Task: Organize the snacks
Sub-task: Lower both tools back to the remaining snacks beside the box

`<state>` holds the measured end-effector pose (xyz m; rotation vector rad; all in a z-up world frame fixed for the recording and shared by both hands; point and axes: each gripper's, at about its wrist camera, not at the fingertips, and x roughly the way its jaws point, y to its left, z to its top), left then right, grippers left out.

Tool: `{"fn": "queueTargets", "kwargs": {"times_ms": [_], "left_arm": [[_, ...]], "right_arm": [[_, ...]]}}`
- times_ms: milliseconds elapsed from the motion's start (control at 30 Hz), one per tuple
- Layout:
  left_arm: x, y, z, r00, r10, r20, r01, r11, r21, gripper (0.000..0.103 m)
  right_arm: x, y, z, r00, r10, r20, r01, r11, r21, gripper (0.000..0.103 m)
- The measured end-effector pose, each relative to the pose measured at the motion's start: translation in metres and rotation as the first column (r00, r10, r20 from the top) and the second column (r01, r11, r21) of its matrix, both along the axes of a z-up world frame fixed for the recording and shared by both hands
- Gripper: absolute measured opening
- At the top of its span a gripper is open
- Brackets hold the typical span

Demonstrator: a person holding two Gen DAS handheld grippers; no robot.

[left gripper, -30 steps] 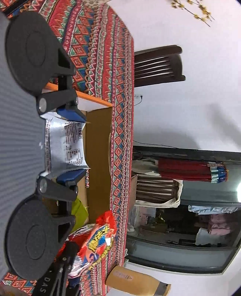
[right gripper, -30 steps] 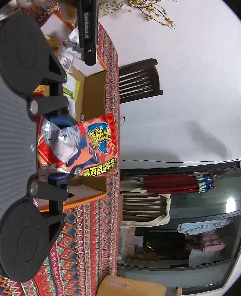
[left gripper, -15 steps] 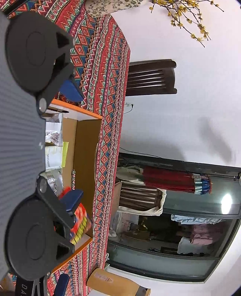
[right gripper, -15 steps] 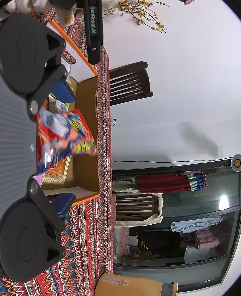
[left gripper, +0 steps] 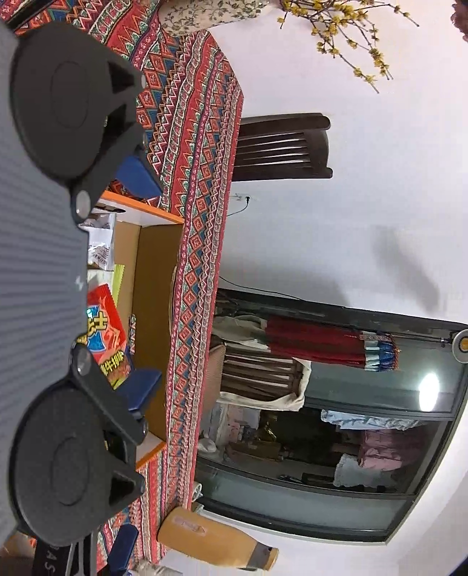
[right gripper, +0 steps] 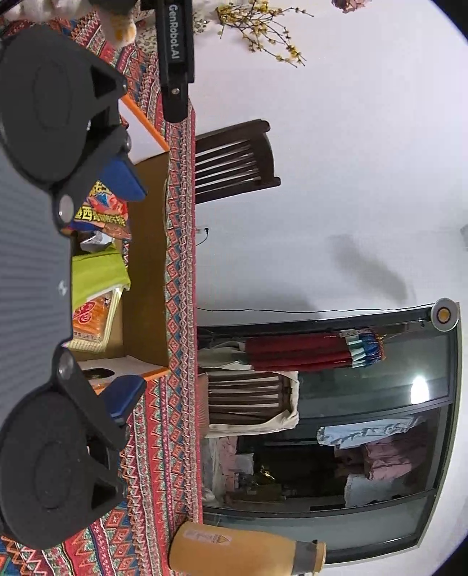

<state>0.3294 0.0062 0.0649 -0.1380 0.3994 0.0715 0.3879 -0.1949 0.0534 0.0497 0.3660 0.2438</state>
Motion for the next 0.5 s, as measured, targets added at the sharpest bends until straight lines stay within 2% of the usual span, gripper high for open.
{"fn": "queueTargets", "kwargs": {"times_ms": [200,500], "left_arm": [[-0.023,0.006,0.008,1.000,-0.001,0.007,0.001,1.000,0.007,0.103],[-0.062,0.028,0.001,1.000,0.000,-0.009,0.000,1.000,0.002,0.103]], "right_arm": [[-0.021,0.003,0.010,1.000,0.001,0.018,-0.001,1.000,-0.018,0.103],[-0.059,0.012,0.003,1.000,0.003,-0.026,-0.004,1.000,-0.017,0.103]]}}
